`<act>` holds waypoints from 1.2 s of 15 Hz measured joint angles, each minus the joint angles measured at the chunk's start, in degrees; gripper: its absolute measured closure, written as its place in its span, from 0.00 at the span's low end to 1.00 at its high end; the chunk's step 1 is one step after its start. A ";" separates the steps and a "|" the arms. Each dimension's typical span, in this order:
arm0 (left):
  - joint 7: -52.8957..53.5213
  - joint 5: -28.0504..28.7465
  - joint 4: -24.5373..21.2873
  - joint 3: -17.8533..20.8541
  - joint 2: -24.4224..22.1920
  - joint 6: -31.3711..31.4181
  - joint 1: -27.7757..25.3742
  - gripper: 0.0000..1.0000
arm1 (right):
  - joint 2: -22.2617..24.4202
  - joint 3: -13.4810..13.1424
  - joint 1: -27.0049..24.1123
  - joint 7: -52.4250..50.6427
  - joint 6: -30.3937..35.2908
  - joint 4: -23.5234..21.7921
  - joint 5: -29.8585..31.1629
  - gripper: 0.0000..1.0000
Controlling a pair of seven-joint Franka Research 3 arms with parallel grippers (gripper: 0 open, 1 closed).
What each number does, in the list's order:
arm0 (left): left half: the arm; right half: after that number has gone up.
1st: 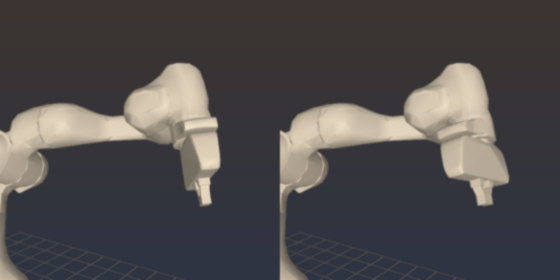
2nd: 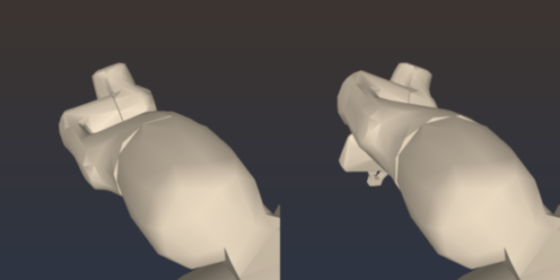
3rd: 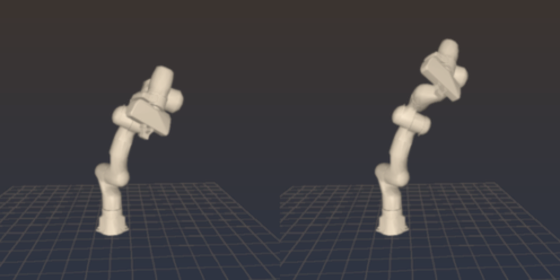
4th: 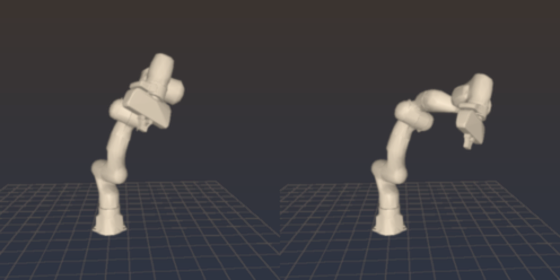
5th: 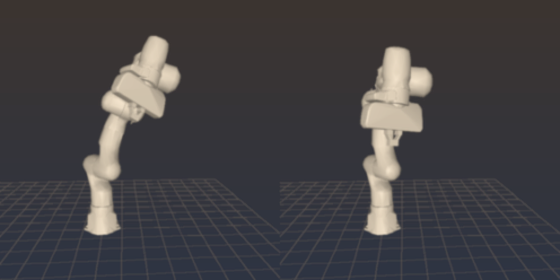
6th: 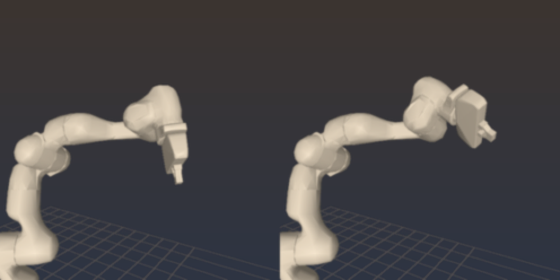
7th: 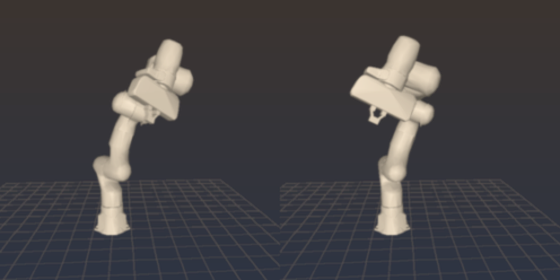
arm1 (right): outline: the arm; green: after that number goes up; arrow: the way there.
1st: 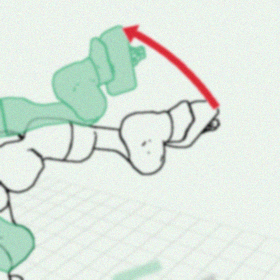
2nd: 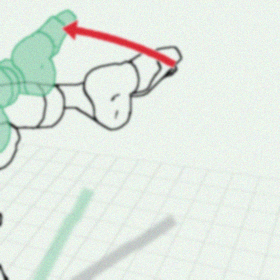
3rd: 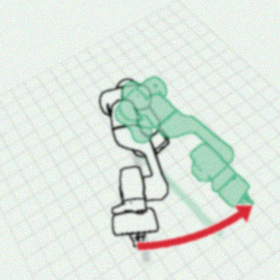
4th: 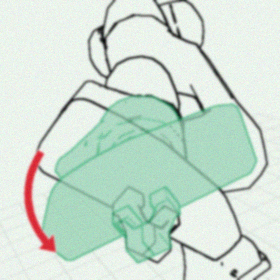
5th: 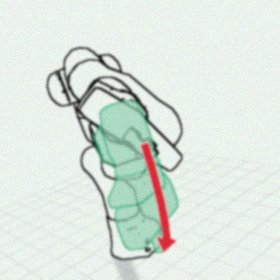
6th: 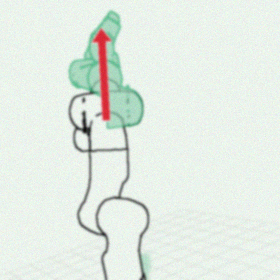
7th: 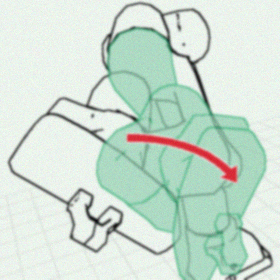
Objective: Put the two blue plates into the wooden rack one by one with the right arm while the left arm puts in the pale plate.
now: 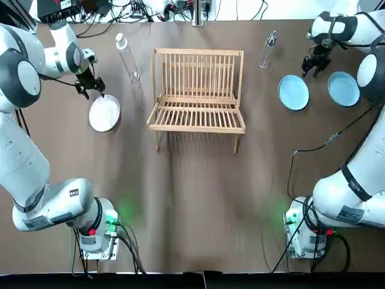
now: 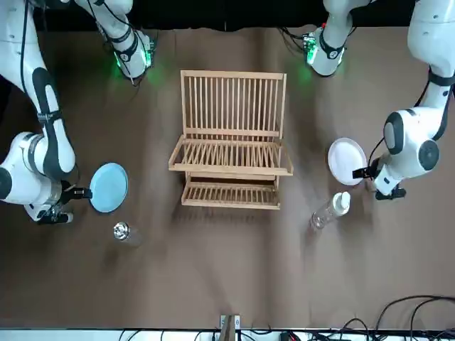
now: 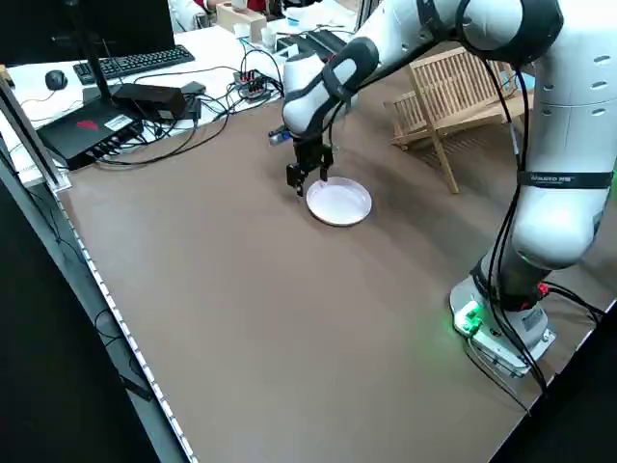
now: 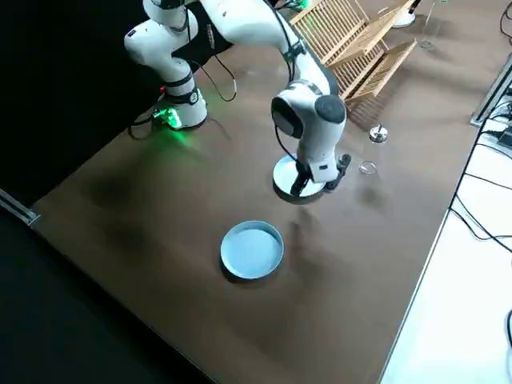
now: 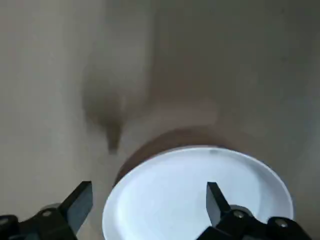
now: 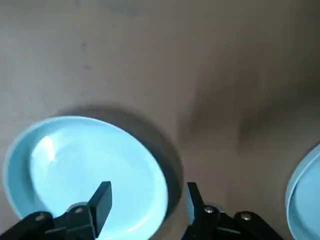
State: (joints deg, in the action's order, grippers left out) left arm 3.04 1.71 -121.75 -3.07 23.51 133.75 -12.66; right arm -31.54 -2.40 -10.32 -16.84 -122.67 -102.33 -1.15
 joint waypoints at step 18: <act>12.67 0.47 -2.77 -0.08 0.93 -0.03 -4.79 0.73 | -4.06 0.46 -1.29 -2.99 6.11 1.07 -0.07 0.98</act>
State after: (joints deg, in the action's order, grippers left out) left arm 15.70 2.18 -124.52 -3.15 24.45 133.72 -17.45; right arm -35.60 -1.94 -11.61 -19.82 -116.57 -101.26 -1.23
